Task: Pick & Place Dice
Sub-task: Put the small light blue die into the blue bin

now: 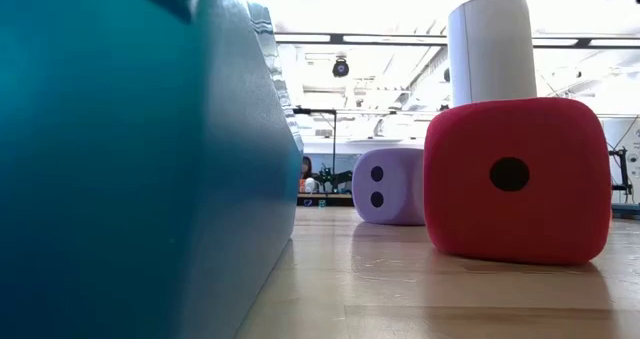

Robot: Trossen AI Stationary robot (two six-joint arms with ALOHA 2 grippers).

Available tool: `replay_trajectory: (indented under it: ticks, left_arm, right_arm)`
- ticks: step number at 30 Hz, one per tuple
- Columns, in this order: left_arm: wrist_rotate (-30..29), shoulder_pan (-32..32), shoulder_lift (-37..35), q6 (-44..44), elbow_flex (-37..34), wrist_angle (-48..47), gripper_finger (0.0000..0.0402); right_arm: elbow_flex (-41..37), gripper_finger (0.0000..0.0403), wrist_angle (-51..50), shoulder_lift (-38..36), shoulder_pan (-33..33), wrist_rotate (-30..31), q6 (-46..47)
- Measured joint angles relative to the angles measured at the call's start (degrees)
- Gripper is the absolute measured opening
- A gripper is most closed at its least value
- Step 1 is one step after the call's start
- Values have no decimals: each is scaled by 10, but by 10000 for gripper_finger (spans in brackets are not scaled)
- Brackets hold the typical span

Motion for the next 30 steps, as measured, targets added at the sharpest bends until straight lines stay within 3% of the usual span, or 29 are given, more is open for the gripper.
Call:
replay_trajectory:
  ticks: [18, 30]
  left_arm:
    - [0, 0, 0, -9, 0, 0, 246]
    - [-1, 0, 0, -8, 0, 0, 246]
  right_arm:
    - [-1, 151, 60, 0, -34, -34, -69]
    - [-90, 151, 155, 0, -38, -83, -89]
